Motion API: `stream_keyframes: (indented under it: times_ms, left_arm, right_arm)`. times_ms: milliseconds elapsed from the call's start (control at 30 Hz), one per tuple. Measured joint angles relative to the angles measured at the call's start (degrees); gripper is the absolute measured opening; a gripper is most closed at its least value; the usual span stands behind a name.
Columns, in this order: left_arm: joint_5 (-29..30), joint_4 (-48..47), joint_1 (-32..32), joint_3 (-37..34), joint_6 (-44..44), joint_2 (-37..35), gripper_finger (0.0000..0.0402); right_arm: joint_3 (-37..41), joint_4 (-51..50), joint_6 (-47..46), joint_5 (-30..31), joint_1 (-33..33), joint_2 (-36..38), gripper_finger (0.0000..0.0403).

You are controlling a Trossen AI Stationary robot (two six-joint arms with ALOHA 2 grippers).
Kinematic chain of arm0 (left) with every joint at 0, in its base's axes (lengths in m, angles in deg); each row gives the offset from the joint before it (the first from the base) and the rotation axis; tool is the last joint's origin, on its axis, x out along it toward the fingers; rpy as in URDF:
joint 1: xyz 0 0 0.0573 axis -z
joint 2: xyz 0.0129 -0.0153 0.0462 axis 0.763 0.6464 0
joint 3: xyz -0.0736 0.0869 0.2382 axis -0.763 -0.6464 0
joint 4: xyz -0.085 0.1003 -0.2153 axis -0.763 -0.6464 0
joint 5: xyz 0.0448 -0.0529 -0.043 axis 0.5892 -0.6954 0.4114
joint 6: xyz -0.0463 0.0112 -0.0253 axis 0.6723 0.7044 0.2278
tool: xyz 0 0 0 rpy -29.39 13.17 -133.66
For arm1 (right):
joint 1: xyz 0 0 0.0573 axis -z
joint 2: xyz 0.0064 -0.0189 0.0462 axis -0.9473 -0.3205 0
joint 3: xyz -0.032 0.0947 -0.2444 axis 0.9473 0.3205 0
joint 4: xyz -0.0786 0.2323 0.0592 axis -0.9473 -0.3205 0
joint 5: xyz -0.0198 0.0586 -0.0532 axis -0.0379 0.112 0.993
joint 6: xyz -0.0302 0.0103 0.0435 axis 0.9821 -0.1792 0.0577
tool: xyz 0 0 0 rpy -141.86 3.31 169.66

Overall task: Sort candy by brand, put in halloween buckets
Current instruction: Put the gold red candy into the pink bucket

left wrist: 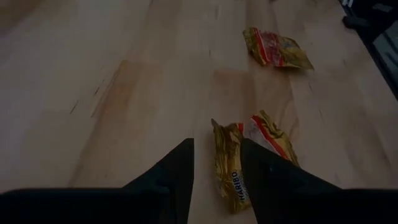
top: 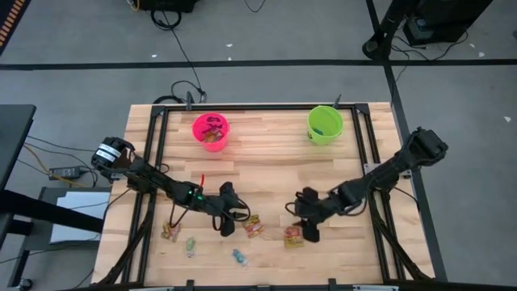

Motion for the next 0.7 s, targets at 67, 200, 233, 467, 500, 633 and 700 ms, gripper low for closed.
stream_keyframes:
  times_ms: [67, 200, 233, 467, 500, 633, 700]
  left_arm:
    - [-0.6, -0.1, 0.0, 0.0, -0.1, 0.0, 0.0137]
    - [-0.8, -0.1, 0.0, 0.0, -0.2, 0.0, 0.0137]
    - [-0.9, -0.1, 0.0, 0.0, -0.2, 0.0, 0.0137]
    - [-0.9, 0.3, 0.0, 0.0, -0.2, 0.0, 0.0137]
    - [-0.9, 0.3, 0.0, 0.0, -0.1, 0.0, 0.0137]
    - [-0.9, 1.2, 0.0, 0.0, 0.0, 0.0, 0.0137]
    - [-0.9, 2.3, 0.0, 0.0, 0.1, 0.0, 0.0137]
  right_arm:
    - [0.0, 1.8, -2.6, -0.1, -2.3, 0.1, 0.0183]
    - [0.0, 4.4, -5.5, 2.4, -6.6, 0.0, 0.0183]
    - [0.0, 4.4, -6.3, 3.7, -7.4, 0.0, 0.0183]
    - [-0.1, 3.5, -10.6, 5.6, -11.1, -2.2, 0.0182]
    - [-0.1, 3.5, -10.6, 5.5, -11.1, -3.0, 0.0182]
    - [-0.1, 3.6, -9.7, 5.6, -10.7, -6.7, 0.0182]
    - [-0.1, 3.5, -8.7, 6.0, -10.3, -8.3, 0.0182]
